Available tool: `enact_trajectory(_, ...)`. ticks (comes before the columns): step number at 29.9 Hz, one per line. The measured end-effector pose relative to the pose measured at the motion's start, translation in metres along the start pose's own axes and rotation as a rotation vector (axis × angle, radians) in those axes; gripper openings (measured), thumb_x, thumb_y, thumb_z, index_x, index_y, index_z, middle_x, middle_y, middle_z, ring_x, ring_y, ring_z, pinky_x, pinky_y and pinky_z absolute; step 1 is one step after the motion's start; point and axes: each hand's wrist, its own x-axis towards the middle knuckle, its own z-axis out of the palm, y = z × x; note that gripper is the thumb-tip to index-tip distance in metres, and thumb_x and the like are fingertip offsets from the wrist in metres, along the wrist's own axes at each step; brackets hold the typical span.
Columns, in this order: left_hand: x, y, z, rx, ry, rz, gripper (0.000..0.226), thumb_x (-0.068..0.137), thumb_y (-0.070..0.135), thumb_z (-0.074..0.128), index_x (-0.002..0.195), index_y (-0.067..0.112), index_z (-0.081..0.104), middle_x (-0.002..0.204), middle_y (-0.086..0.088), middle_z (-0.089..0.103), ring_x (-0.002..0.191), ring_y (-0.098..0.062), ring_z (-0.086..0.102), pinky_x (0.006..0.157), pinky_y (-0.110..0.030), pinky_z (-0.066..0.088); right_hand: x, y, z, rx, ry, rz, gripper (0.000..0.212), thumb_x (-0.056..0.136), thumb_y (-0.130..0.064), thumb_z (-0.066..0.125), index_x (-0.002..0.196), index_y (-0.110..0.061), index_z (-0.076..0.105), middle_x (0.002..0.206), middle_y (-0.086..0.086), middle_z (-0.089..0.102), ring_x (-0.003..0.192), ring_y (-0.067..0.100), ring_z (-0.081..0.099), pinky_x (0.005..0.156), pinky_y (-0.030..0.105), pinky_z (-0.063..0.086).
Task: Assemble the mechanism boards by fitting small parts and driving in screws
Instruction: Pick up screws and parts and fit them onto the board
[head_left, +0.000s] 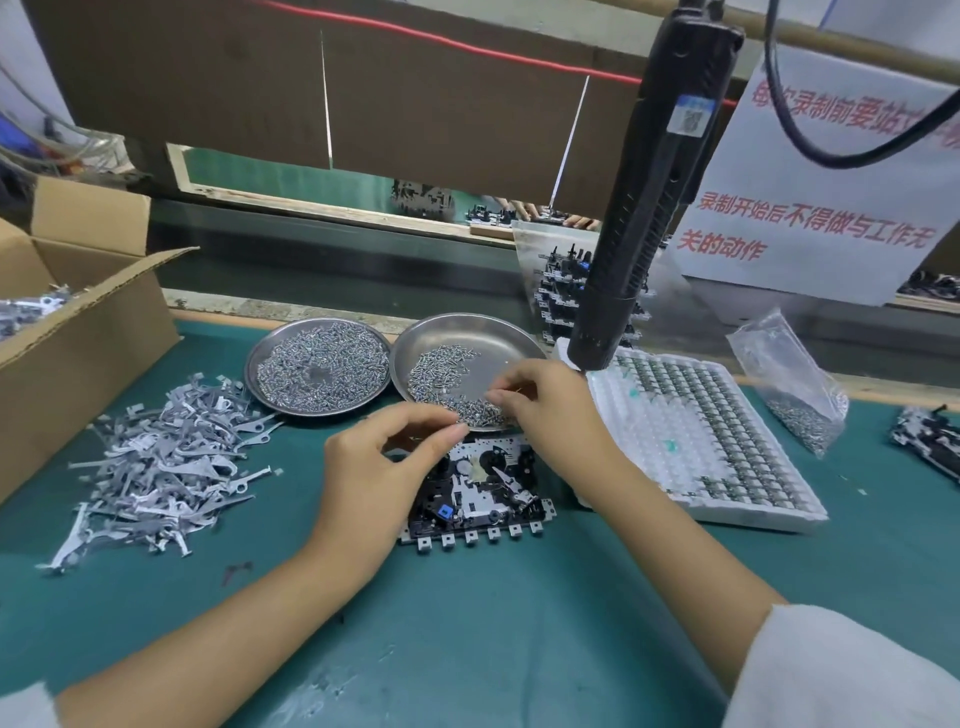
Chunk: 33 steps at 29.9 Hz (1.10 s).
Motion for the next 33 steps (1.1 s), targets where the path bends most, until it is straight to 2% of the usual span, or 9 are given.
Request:
enact_trajectory(2,-0.001,0.001,0.001,-0.024,0.001,0.018,0.01,0.069,0.024,0.077,0.078,0.027,0.073,0.078,0.011,0.072,0.073,-0.005,0.066,0.072,-0.014,0.049,-0.011,0.0,-0.001,0.287,-0.016,0.049,0.007,0.089,-0.007,0.063,0.083,-0.005,0.066,0.075,0.006,0.065,0.067,0.012,0.061,0.07,0.026,0.053)
enact_trajectory(5,-0.001,0.002,0.0,-0.04,-0.009,0.058,0.012,0.068,0.03,0.075,0.079,0.031,0.073,0.079,0.01,0.072,0.075,-0.007,0.067,0.073,-0.016,0.05,-0.028,-0.001,-0.001,0.834,-0.108,0.135,0.004,0.087,-0.002,0.063,0.084,-0.004,0.066,0.083,0.012,0.073,0.076,0.017,0.071,0.068,0.021,0.056)
enact_trajectory(8,-0.002,0.001,0.0,-0.059,-0.025,0.065,0.013,0.068,0.032,0.075,0.081,0.032,0.072,0.079,0.011,0.072,0.075,-0.007,0.067,0.073,-0.014,0.049,-0.044,0.002,-0.002,1.045,-0.121,0.179,0.009,0.078,-0.005,0.07,0.086,0.0,0.069,0.084,0.014,0.073,0.078,0.019,0.072,0.065,0.018,0.054)
enact_trajectory(12,0.0,0.0,0.002,-0.048,-0.047,0.076,0.016,0.066,0.033,0.075,0.082,0.033,0.072,0.078,0.013,0.071,0.074,-0.004,0.065,0.074,-0.014,0.048,-0.048,0.006,-0.002,1.058,-0.093,0.19,0.016,0.064,-0.012,0.076,0.078,-0.005,0.073,0.073,0.012,0.071,0.066,0.016,0.068,0.065,0.019,0.055)
enact_trajectory(18,-0.003,0.0,0.002,-0.076,-0.084,0.069,0.015,0.064,0.03,0.075,0.079,0.03,0.073,0.077,0.01,0.072,0.073,-0.005,0.065,0.073,-0.015,0.049,-0.05,0.008,0.0,1.066,-0.179,0.145,0.004,0.067,-0.015,0.072,0.067,-0.012,0.074,0.066,0.007,0.066,0.059,0.013,0.062,0.061,0.018,0.052)
enact_trajectory(23,-0.002,0.002,0.003,-0.11,-0.119,0.043,0.015,0.062,0.034,0.076,0.077,0.033,0.072,0.076,0.007,0.072,0.073,-0.008,0.065,0.074,-0.021,0.052,-0.05,0.008,0.002,1.058,-0.231,0.071,0.01,0.07,-0.01,0.067,0.078,-0.004,0.066,0.064,0.006,0.065,0.056,0.013,0.06,0.058,0.018,0.05)
enact_trajectory(27,0.0,0.002,0.002,-0.143,-0.143,0.034,0.016,0.061,0.034,0.077,0.077,0.034,0.072,0.077,0.007,0.072,0.072,-0.006,0.066,0.071,-0.018,0.052,-0.049,0.01,0.002,1.027,-0.213,0.023,0.021,0.067,-0.012,0.069,0.087,-0.006,0.062,0.066,0.005,0.068,0.057,0.015,0.063,0.059,0.021,0.052)
enact_trajectory(33,-0.001,0.002,0.002,-0.211,-0.165,0.046,0.025,0.062,0.022,0.078,0.085,0.025,0.068,0.078,0.002,0.074,0.076,-0.013,0.071,0.071,-0.019,0.054,-0.049,0.012,0.005,0.994,-0.14,-0.023,0.028,0.067,-0.015,0.071,0.092,-0.008,0.059,0.065,0.001,0.069,0.058,0.014,0.064,0.059,0.021,0.051)
